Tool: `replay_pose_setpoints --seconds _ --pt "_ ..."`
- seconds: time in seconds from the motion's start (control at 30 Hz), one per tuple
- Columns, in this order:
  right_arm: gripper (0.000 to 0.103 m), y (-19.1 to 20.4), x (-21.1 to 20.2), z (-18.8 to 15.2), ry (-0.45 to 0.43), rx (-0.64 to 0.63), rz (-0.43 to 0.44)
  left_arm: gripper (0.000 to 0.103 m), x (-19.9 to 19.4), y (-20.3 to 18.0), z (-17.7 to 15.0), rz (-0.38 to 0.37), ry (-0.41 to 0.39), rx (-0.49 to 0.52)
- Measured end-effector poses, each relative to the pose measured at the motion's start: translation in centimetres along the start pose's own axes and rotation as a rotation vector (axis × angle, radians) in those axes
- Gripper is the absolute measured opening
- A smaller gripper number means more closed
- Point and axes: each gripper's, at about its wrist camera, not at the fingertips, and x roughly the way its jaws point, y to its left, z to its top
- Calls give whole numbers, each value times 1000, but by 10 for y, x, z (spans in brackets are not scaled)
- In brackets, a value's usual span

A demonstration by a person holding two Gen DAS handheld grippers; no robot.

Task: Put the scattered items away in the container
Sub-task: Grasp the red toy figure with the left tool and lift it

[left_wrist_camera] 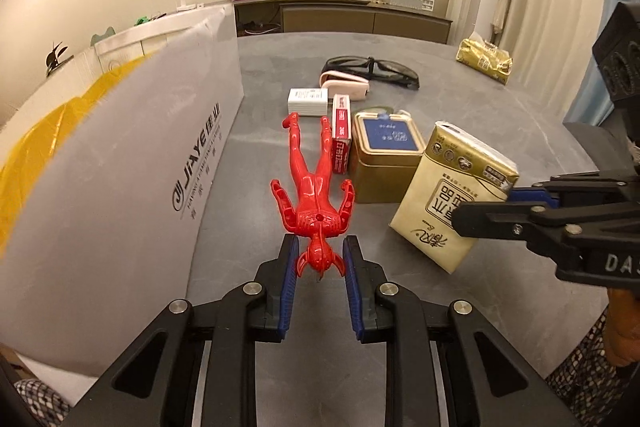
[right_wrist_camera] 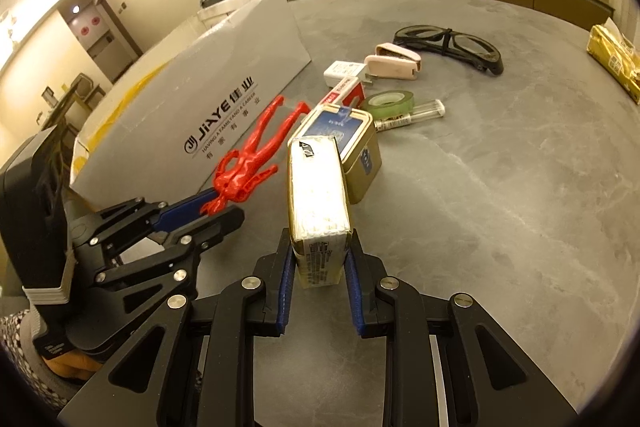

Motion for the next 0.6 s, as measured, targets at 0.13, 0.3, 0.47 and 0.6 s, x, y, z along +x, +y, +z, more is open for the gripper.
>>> replay_pose_setpoints --seconds 0.13,0.3,0.47,0.6 --pt "25 3 -4 0 -10 -4 14 23 -10 -5 0 -2 -12 13" --pt "25 7 -10 -1 -22 -12 22 23 -23 -10 1 -4 -28 24" --pt "25 11 -17 -3 -36 -18 28 23 -35 -13 1 4 -45 35" --pt "25 14 -22 -5 -48 -24 29 23 -46 -15 2 17 -57 38"
